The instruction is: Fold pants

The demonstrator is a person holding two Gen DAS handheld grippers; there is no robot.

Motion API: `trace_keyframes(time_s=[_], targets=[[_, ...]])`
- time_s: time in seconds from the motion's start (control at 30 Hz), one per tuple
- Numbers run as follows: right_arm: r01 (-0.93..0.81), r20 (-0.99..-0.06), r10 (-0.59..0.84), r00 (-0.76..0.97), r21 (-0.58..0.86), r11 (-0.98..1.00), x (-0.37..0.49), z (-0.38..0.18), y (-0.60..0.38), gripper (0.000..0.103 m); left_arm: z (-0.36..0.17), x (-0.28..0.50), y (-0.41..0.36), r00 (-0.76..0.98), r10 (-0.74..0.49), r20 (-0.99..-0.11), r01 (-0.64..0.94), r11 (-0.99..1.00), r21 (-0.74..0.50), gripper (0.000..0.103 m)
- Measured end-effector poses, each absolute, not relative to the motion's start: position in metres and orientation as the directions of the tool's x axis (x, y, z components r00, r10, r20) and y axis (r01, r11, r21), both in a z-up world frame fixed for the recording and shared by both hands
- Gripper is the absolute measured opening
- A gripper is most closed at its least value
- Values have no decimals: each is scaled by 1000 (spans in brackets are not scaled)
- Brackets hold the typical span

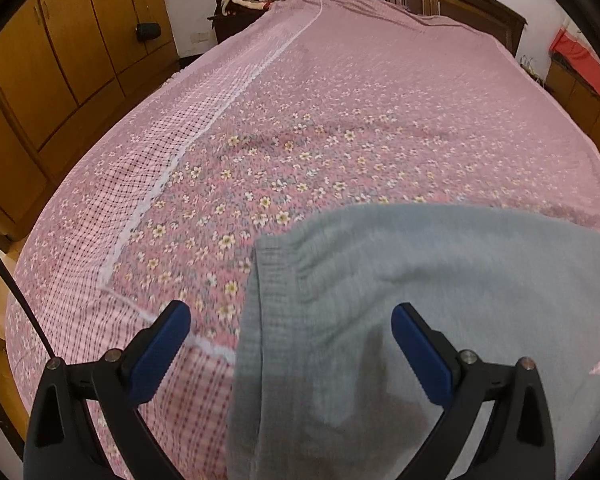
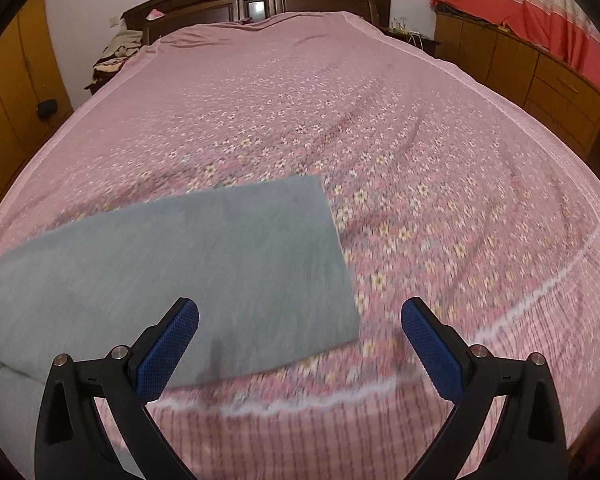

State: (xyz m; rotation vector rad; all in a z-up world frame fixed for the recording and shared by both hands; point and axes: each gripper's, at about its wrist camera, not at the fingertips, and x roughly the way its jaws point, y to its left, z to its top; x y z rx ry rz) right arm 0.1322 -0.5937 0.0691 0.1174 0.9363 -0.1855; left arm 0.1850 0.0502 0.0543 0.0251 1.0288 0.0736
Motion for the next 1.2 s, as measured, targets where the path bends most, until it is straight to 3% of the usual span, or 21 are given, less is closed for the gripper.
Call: trace_keyframes(time_s=[0.5, 1.1, 1.2], targets=[[205, -849, -56, 525, 62, 977, 214, 48, -618, 103, 35, 234, 53, 473, 130, -872, -76, 991, 106, 102], [153, -863, -14, 505, 73, 986, 245, 9, -630, 103, 3, 259, 63, 499, 93, -861, -110, 993, 43, 103], [155, -858, -28, 513, 61, 986, 244, 11, -629, 102, 2, 247, 61, 508, 89, -857, -113, 993, 37, 94]])
